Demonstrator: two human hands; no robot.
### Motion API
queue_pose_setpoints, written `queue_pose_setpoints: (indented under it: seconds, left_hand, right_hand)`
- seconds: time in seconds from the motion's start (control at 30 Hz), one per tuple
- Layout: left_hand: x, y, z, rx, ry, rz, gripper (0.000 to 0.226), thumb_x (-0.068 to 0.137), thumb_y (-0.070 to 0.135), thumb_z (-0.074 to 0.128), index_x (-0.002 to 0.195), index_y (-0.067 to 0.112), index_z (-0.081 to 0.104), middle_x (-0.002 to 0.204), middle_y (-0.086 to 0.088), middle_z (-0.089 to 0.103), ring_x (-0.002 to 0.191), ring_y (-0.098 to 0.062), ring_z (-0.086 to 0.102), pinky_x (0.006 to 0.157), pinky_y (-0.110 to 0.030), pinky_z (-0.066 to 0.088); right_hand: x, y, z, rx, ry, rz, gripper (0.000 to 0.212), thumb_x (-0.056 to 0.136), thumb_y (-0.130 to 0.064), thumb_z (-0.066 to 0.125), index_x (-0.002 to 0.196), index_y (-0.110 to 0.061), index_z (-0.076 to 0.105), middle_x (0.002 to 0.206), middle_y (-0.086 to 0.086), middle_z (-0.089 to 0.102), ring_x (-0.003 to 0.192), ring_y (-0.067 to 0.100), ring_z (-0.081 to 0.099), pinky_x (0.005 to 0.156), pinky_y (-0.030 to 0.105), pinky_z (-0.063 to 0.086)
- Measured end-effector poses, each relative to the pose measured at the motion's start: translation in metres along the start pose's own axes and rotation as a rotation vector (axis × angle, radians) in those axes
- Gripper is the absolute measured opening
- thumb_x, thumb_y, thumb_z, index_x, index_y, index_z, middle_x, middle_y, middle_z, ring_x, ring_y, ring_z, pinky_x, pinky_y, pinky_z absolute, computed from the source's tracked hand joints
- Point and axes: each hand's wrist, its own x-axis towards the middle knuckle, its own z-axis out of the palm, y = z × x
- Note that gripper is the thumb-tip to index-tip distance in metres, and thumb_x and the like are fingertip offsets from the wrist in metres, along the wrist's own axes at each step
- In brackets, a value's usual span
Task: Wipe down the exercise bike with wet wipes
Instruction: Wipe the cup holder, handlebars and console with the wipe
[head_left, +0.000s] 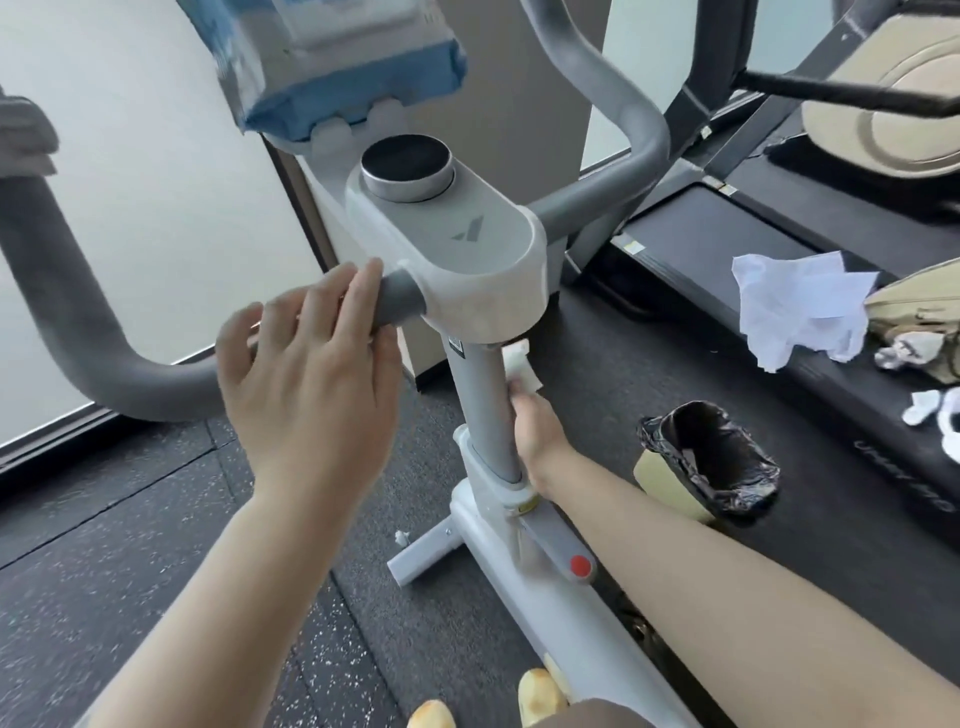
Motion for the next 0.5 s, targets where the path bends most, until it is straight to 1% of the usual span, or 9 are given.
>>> queue_pose_setpoints:
  seconds: [0.07, 0.1, 0.17, 0.2, 0.27, 0.33, 0.4, 0.43, 0.5]
  left_hand:
    - [0.000, 0.003, 0.000, -0.015, -0.009, -0.023, 0.042, 0.099, 0.033, 0.041, 0.141, 0.027, 0.046, 0.139, 0.006, 0.054, 0.120, -0.022, 0.047, 0.104, -0.038, 0.020]
    - [-0.001, 0.003, 0.000, -0.018, -0.009, -0.021, 0.043, 0.099, 0.033, 0.041, 0.141, 0.027, 0.045, 0.139, 0.005, 0.053, 0.121, -0.022, 0.046, 0.104, -0.038, 0.019]
    - [-0.001, 0.003, 0.000, -0.015, -0.003, -0.018, 0.043, 0.098, 0.033, 0.042, 0.141, 0.027, 0.046, 0.139, 0.004, 0.053, 0.122, -0.022, 0.045, 0.105, -0.038, 0.018]
    - [-0.001, 0.004, 0.000, -0.013, -0.003, -0.023, 0.043, 0.098, 0.033, 0.042, 0.141, 0.027, 0.046, 0.139, 0.004, 0.053, 0.122, -0.023, 0.044, 0.105, -0.037, 0.018]
    - [-0.001, 0.007, 0.001, -0.018, -0.009, -0.045, 0.044, 0.097, 0.034, 0.042, 0.140, 0.028, 0.046, 0.140, 0.005, 0.052, 0.123, -0.022, 0.042, 0.105, -0.037, 0.016]
    - [-0.002, 0.011, 0.001, -0.039, -0.021, -0.065, 0.046, 0.096, 0.034, 0.041, 0.141, 0.028, 0.044, 0.142, 0.005, 0.049, 0.127, -0.022, 0.039, 0.106, -0.036, 0.015]
    - [-0.002, 0.012, 0.001, -0.046, -0.038, -0.065, 0.049, 0.094, 0.033, 0.040, 0.143, 0.028, 0.041, 0.144, 0.004, 0.047, 0.130, -0.022, 0.036, 0.108, -0.037, 0.013]
    - [-0.003, 0.011, 0.000, -0.046, -0.047, -0.061, 0.051, 0.094, 0.033, 0.040, 0.144, 0.027, 0.040, 0.145, 0.004, 0.046, 0.131, -0.022, 0.035, 0.109, -0.036, 0.013]
    - [-0.004, 0.013, -0.002, -0.060, -0.061, -0.073, 0.054, 0.092, 0.033, 0.040, 0.146, 0.027, 0.037, 0.148, 0.003, 0.043, 0.134, -0.023, 0.031, 0.111, -0.036, 0.009]
  right_hand:
    - [-0.001, 0.017, 0.000, -0.054, 0.010, 0.090, 0.049, 0.102, -0.043, 0.030, 0.122, -0.009, 0.061, 0.119, 0.010, 0.064, 0.111, 0.023, 0.058, 0.102, 0.040, 0.043]
    - [-0.005, 0.017, 0.001, -0.020, 0.012, 0.080, 0.048, 0.102, -0.042, 0.032, 0.120, -0.009, 0.061, 0.117, 0.008, 0.065, 0.108, 0.022, 0.059, 0.100, 0.039, 0.044]
    - [-0.008, 0.007, 0.001, 0.162, -0.015, -0.018, 0.037, 0.103, -0.035, 0.036, 0.110, -0.013, 0.064, 0.101, 0.000, 0.067, 0.095, 0.014, 0.061, 0.087, 0.028, 0.047]
    - [-0.010, 0.003, 0.000, 0.257, -0.037, -0.057, 0.030, 0.104, -0.031, 0.037, 0.106, -0.018, 0.063, 0.093, -0.006, 0.066, 0.087, 0.008, 0.060, 0.080, 0.021, 0.046]
    - [-0.013, 0.003, -0.005, 0.258, -0.082, -0.095, 0.026, 0.104, -0.029, 0.037, 0.104, -0.021, 0.061, 0.088, -0.012, 0.063, 0.081, 0.000, 0.057, 0.074, 0.013, 0.044]
    - [-0.001, 0.021, -0.014, 0.091, -0.097, -0.021, 0.037, 0.103, -0.036, 0.036, 0.112, -0.012, 0.063, 0.097, -0.003, 0.064, 0.092, 0.009, 0.058, 0.084, 0.019, 0.046]
    - [0.009, 0.035, -0.020, -0.043, -0.150, 0.091, 0.048, 0.101, -0.045, 0.034, 0.120, -0.010, 0.061, 0.115, 0.003, 0.065, 0.107, 0.017, 0.058, 0.101, 0.033, 0.043]
    - [0.013, 0.038, -0.021, -0.025, -0.178, 0.112, 0.052, 0.098, -0.052, 0.035, 0.122, -0.013, 0.061, 0.118, 0.004, 0.065, 0.110, 0.018, 0.059, 0.104, 0.038, 0.042]
    - [0.017, 0.027, -0.019, 0.096, -0.256, 0.073, 0.063, 0.088, -0.068, 0.039, 0.117, -0.016, 0.062, 0.111, 0.003, 0.067, 0.105, 0.020, 0.061, 0.100, 0.039, 0.045]
